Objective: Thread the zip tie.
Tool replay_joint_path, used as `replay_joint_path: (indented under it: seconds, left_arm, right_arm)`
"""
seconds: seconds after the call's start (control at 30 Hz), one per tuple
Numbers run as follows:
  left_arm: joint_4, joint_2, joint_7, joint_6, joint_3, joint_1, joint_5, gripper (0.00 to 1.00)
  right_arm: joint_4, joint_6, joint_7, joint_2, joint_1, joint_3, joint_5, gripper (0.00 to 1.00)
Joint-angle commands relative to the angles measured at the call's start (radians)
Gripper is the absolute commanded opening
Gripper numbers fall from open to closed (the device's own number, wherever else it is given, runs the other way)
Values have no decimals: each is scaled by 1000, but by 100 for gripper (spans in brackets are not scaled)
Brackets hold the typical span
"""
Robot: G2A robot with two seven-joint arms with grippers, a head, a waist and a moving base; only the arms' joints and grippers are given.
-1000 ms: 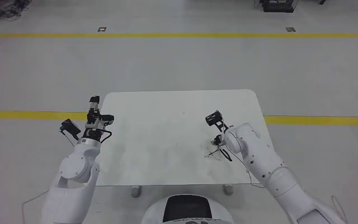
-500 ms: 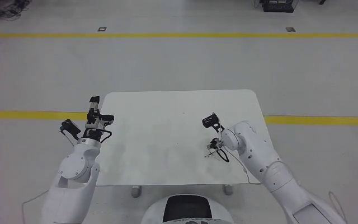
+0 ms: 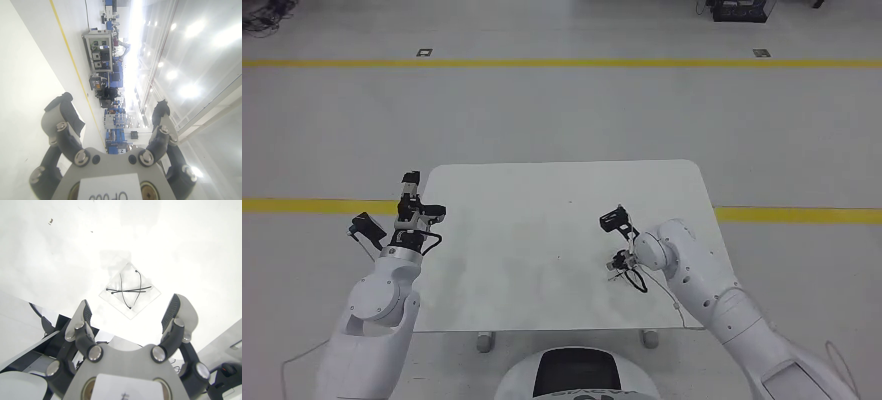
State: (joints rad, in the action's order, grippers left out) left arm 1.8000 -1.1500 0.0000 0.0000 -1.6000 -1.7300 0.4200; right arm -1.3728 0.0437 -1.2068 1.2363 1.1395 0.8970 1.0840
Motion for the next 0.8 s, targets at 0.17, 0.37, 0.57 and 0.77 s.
replay_joint_path:
  seconds: [0.17, 0.37, 0.57, 0.77]
  left_arm:
    - [0, 0, 0, 0, 0, 0, 0, 100]
    - [0, 0, 0, 0, 0, 0, 0, 100]
    - [0, 0, 0, 0, 0, 0, 0, 100]
    - [0, 0, 0, 0, 0, 0, 0, 100]
  right_arm:
    - [15, -9, 11, 5, -8, -12, -8, 100]
    - [12, -2, 21, 5, -9, -13, 11, 100]
    - [-16, 38, 14, 6, 13, -21, 55, 100]
    - [-18, 41, 7, 10, 14, -15, 37, 91]
